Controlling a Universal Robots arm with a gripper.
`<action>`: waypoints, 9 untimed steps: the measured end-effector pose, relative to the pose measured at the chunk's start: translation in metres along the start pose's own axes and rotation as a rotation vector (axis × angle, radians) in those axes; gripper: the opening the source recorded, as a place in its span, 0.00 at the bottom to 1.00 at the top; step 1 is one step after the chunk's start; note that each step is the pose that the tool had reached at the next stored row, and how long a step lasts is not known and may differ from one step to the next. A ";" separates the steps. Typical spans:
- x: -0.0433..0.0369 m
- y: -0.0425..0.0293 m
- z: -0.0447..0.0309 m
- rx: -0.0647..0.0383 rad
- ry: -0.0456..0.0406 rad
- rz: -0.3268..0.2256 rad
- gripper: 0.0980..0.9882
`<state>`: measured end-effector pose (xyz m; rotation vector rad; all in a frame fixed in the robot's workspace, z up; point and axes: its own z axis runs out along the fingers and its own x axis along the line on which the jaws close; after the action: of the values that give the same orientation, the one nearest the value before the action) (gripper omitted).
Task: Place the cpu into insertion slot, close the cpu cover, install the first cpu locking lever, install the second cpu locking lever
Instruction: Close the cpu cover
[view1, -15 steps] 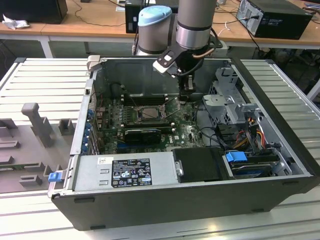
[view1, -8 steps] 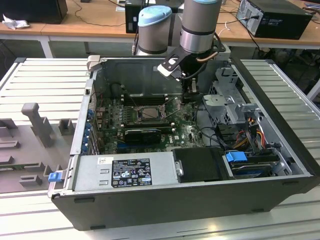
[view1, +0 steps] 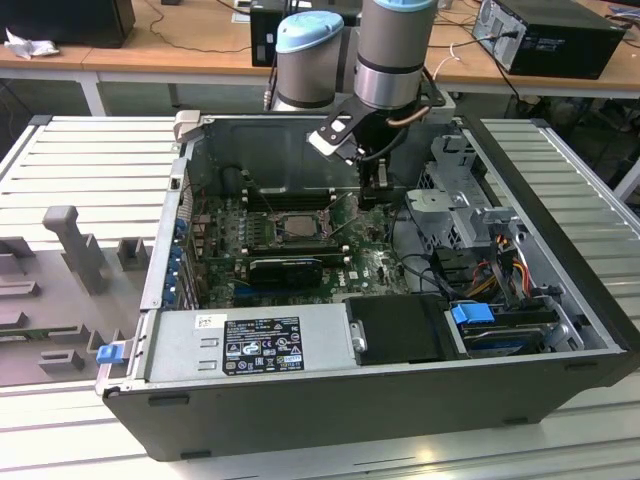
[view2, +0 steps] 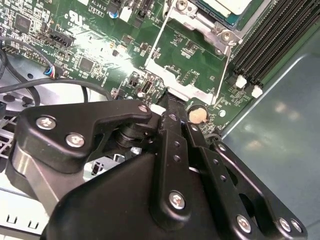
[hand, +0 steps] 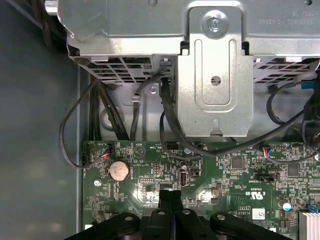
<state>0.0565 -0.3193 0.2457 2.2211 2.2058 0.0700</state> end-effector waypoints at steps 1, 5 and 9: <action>0.0000 -0.0003 0.0000 0.000 0.0000 0.000 0.01; 0.0000 -0.0037 -0.0001 0.000 0.0000 0.000 0.01; -0.0001 -0.0072 -0.0003 0.000 0.0001 0.000 0.01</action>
<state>0.0493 -0.3193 0.2457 2.2211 2.2058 0.0701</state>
